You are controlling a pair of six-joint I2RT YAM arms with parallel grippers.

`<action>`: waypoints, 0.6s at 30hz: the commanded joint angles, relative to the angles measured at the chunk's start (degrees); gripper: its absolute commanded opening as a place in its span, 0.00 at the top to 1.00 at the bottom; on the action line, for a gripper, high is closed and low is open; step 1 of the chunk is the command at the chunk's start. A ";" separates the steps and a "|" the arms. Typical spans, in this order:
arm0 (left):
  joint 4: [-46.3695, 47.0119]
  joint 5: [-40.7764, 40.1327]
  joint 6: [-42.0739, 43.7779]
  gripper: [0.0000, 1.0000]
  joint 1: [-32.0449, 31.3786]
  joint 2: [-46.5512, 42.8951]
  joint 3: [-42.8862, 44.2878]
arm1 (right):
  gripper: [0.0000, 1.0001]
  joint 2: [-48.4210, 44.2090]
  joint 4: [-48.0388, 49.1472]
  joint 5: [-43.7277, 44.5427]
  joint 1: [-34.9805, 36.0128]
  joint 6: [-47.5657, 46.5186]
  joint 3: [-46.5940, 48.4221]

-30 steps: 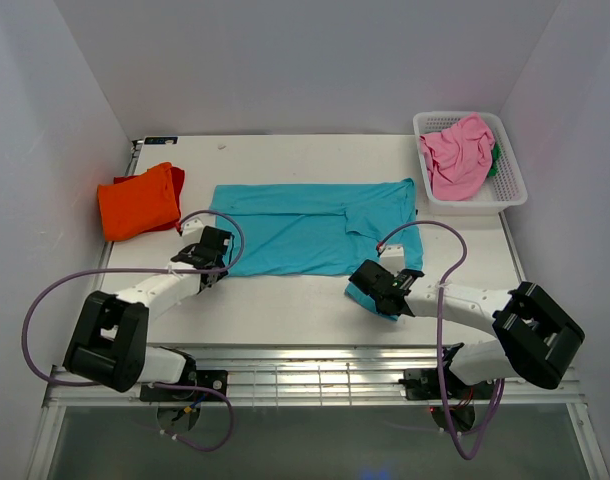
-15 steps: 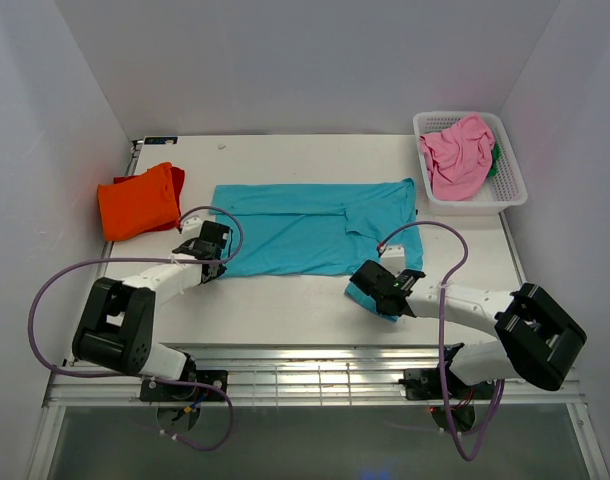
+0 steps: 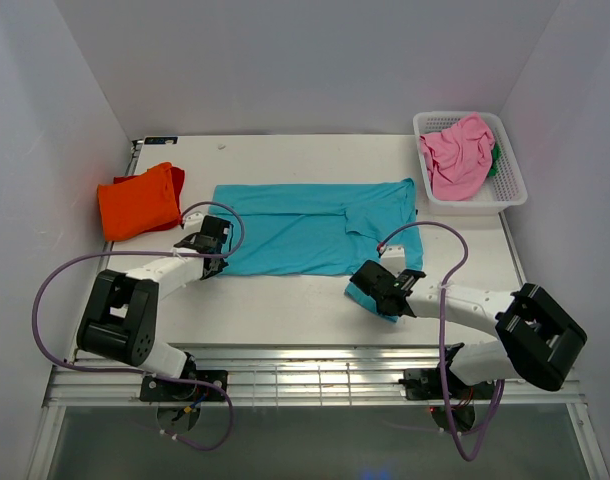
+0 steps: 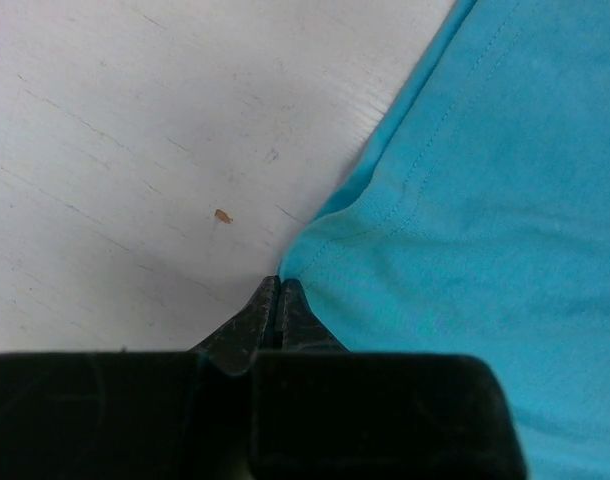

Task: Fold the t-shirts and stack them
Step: Grap the side of the flattened tshirt closest away from the robot with both arms

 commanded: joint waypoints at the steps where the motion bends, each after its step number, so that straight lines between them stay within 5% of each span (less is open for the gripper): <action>1: -0.23 0.08 -0.47 1.00 0.41 -2.00 0.16 | 0.92 0.85 -3.75 1.81 0.32 -0.18 2.58; 9: 0.21 -1.76 -0.39 1.00 0.93 -5.78 4.20 | 0.92 3.83 -4.02 8.06 -3.10 -7.72 14.36; 18: 3.46 -0.97 1.19 1.00 2.96 -0.25 8.24 | 0.92 10.34 0.71 10.53 -11.88 -16.17 23.50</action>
